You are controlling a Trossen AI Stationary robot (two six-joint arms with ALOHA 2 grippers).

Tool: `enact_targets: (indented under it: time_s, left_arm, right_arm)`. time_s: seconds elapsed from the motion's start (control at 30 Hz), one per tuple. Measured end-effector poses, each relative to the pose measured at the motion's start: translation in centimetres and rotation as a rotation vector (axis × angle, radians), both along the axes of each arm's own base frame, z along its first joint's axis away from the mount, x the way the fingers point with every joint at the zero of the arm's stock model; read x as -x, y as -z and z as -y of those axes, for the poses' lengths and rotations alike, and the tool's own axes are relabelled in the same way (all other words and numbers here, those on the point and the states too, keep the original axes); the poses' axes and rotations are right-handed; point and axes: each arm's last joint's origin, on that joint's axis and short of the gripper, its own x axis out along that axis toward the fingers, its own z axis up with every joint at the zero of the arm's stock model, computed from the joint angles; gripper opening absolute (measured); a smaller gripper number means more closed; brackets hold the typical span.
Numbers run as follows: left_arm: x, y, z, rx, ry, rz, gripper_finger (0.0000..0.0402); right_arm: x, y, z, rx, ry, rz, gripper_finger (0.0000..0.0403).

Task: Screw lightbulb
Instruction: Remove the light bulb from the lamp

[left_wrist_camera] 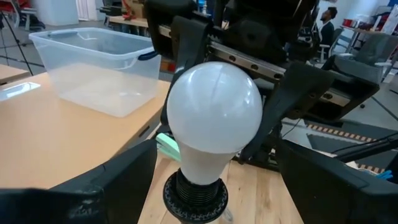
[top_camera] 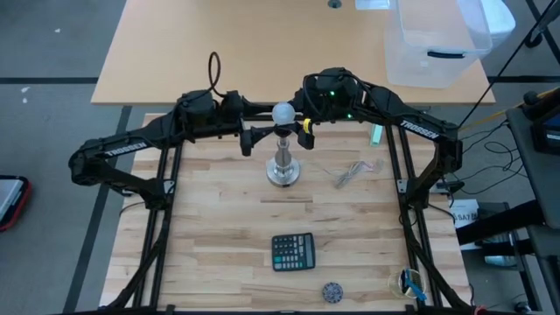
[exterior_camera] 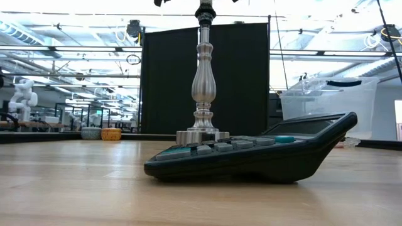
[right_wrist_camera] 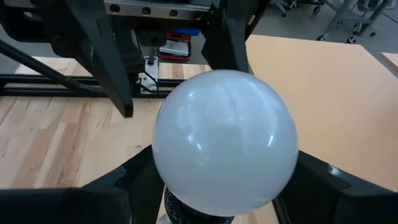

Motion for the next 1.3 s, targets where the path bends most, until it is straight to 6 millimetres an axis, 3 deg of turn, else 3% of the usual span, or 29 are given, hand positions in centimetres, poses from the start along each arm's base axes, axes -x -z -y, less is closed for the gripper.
enact_targets:
  time_s: [0.87, 1.3]
  left_arm:
    - [-0.3, -0.2, 1.3, 0.002, 0.116, 0.025, 0.0332]
    - [-0.5, -0.2, 1.9, 0.001, 0.131, 0.025, 0.0332]
  right_arm:
    - [0.4, 0.1, 0.9, 0.127, -0.186, -0.026, 0.0249]
    - [0.4, 0.1, 1.4, 0.106, -0.138, -0.014, 0.0277]
